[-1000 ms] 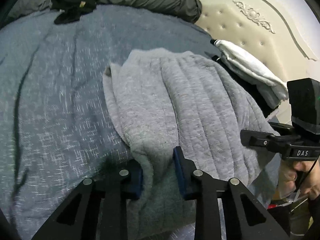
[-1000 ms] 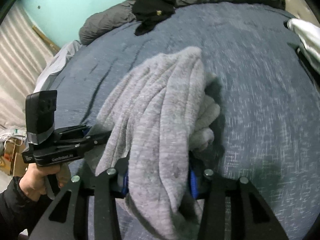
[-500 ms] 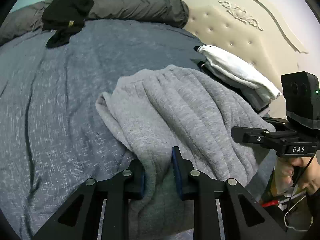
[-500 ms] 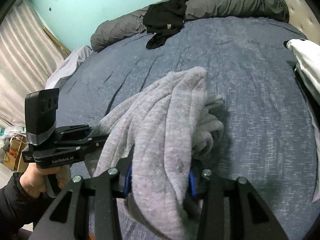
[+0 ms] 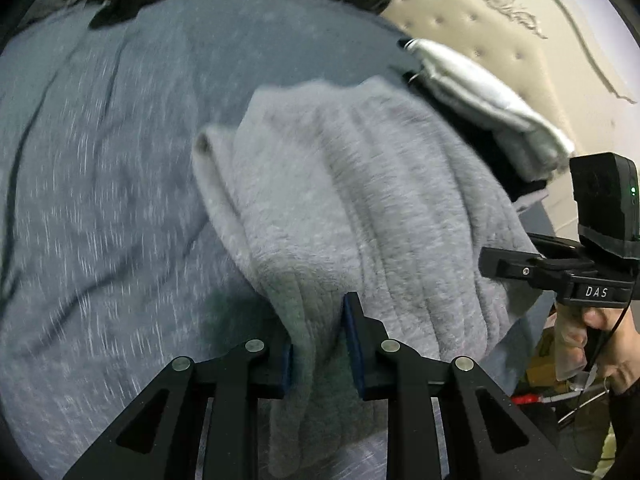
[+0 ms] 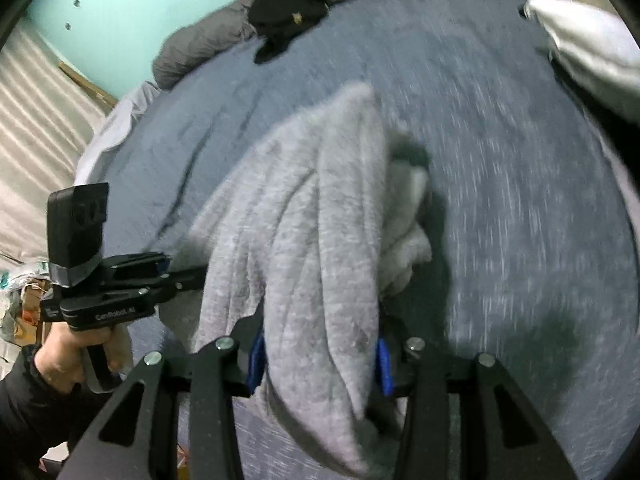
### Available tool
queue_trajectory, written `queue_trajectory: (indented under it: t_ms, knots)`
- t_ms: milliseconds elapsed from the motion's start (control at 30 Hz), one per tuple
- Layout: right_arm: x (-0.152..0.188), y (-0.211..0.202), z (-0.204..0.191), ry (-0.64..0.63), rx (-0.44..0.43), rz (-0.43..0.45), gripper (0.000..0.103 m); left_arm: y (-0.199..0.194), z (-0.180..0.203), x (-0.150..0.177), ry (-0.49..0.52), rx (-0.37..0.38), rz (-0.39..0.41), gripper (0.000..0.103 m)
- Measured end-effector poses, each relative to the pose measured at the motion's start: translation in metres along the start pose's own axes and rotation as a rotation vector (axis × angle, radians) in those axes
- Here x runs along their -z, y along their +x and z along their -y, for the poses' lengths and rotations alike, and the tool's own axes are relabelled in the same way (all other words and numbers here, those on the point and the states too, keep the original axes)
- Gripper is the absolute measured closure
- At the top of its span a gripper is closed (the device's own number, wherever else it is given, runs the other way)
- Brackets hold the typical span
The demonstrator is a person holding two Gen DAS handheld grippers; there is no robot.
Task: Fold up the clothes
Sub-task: 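Lift the grey stack with both grippers and carry it toward the headboard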
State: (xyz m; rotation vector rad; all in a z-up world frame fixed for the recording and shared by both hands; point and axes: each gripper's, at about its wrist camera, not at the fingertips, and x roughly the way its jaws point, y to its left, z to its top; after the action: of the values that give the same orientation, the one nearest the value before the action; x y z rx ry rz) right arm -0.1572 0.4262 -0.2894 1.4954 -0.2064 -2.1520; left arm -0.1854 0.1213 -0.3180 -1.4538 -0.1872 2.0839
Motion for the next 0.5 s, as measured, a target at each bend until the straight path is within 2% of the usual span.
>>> queue_trajectory:
  t_ms: [67, 100, 133, 167, 200, 367, 500]
  knots:
    - [0.003, 0.008, 0.006, 0.030, 0.008, -0.023, 0.046, 0.002, -0.009, 0.005, -0.033, 0.009, -0.006, 0.072]
    - [0.004, 0.011, 0.009, 0.048, 0.011, -0.033, 0.044, 0.002, -0.011, 0.006, -0.041, 0.005, -0.012, 0.064]
    - [0.004, 0.013, 0.013, 0.069, 0.017, -0.039, 0.035, 0.003, -0.013, 0.006, -0.045, -0.004, -0.019, 0.051]
    - [0.004, 0.015, 0.016, 0.084, 0.026, -0.045, 0.025, 0.005, -0.015, 0.006, -0.051, -0.020, -0.028, 0.045]
    - [0.004, 0.017, 0.019, 0.094, 0.031, -0.056, 0.023, 0.006, -0.018, 0.006, -0.060, -0.026, -0.034, 0.039]
    - [0.004, 0.027, 0.025, 0.121, -0.034, -0.068, 0.022, 0.018, -0.030, 0.005, -0.113, 0.050, -0.055, 0.036]
    - [0.004, 0.036, 0.024, 0.110, -0.048, -0.067, 0.021, 0.024, -0.027, 0.004, -0.093, 0.082, -0.052, 0.036]
